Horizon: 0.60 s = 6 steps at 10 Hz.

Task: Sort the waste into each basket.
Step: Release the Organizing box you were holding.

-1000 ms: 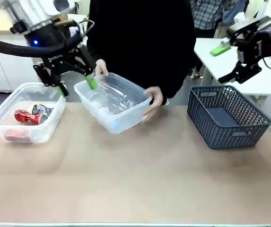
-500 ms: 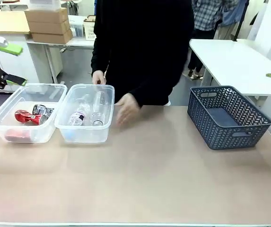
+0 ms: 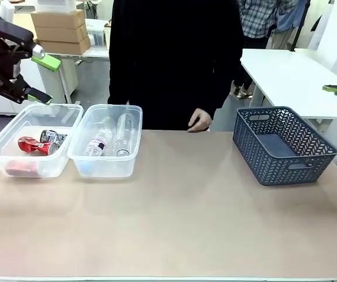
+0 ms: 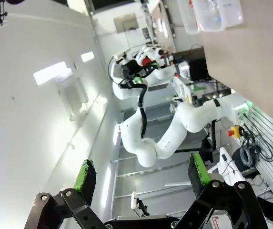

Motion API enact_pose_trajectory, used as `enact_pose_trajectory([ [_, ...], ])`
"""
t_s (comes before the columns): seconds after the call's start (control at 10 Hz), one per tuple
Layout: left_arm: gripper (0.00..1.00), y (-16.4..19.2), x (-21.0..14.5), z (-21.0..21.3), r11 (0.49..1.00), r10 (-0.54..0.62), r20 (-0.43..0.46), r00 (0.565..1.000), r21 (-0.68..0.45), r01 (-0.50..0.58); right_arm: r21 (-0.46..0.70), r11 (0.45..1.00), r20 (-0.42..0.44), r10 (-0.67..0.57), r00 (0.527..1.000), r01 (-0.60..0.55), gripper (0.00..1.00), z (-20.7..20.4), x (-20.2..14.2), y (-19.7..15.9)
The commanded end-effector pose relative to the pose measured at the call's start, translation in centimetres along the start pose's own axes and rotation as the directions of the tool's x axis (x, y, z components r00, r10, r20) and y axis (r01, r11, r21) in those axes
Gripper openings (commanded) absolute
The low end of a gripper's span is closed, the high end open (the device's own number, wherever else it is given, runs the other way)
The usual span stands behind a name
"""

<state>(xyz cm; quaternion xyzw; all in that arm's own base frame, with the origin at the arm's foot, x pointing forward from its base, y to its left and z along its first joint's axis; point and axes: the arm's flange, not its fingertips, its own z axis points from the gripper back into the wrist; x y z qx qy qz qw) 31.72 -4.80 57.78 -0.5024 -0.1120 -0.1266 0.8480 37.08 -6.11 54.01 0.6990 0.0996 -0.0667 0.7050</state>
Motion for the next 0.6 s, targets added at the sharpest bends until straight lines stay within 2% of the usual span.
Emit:
enact_pose_trajectory([
  [0.0, 1.00, 0.44, -0.14, 0.92, 1.000, 0.012, -0.008, 1.000, -0.002, -0.012, -0.010, 1.000, -0.008, 0.019, 1.000, -0.019, 1.00, 0.85, -0.19, -0.41],
  [0.5, 1.00, 0.44, -0.14, 0.92, 1.000, 0.012, -0.008, 1.000, -0.002, -0.012, -0.010, 1.000, -0.008, 0.019, 1.000, -0.019, 1.00, 0.85, -0.19, -0.41],
])
